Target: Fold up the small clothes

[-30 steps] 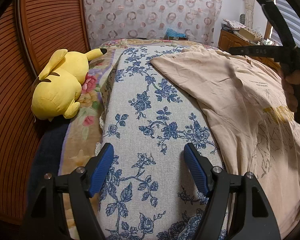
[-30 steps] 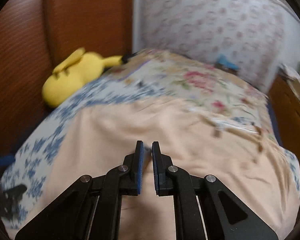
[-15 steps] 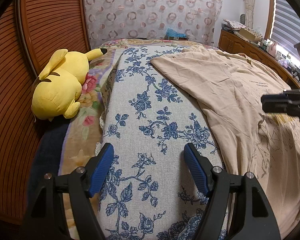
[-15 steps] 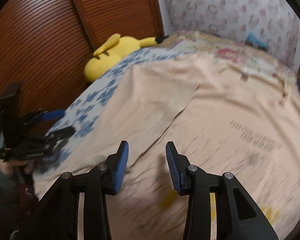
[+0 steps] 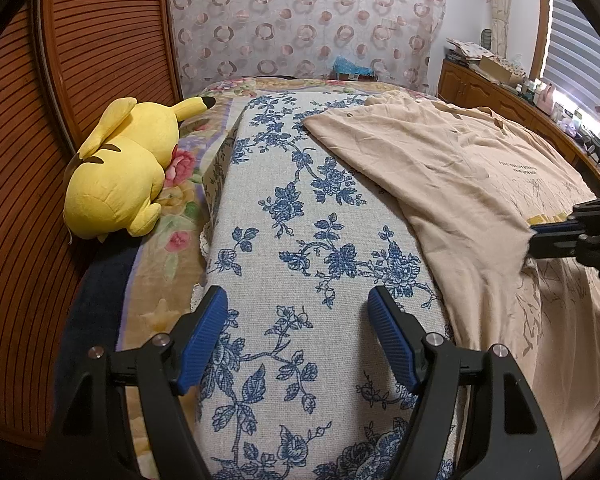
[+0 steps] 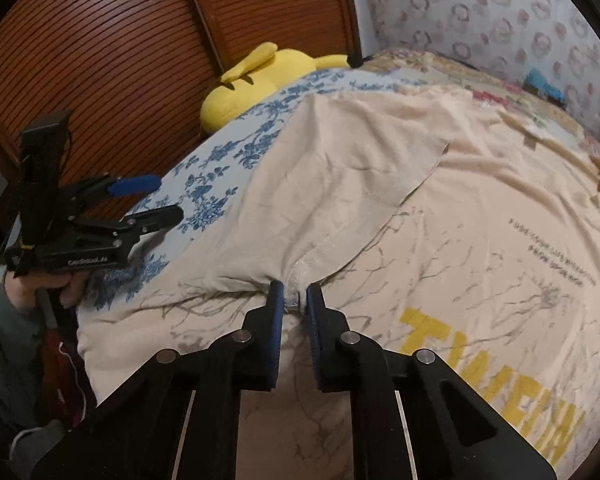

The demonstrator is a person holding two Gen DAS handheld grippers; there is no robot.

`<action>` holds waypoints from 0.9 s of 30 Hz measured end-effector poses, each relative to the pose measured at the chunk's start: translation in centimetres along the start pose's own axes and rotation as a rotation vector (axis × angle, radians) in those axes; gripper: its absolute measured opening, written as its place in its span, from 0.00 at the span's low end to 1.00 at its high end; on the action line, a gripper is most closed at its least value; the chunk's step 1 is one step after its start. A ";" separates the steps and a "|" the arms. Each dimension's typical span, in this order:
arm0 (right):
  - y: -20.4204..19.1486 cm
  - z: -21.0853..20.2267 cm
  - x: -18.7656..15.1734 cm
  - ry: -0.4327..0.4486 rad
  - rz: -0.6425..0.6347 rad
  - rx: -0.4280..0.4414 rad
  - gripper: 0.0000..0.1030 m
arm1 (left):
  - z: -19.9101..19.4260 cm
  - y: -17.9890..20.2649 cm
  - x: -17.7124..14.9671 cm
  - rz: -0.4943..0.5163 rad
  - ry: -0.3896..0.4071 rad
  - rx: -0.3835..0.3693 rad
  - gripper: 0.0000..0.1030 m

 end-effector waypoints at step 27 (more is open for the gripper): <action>13.1 -14.3 -12.0 0.098 0.150 -0.393 0.57 | -2.3 12.6 4.4 0.130 0.054 -0.204 0.71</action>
Point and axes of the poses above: each gripper's, at about its wrist camera, not at the fingertips, and z roughly the way its jaws point, y to its right, x to its top, the point moved 4 cm from there along z, roughly the way its jaws point, and after that the axes turned 4 degrees about -z, right-handed, at the moved point
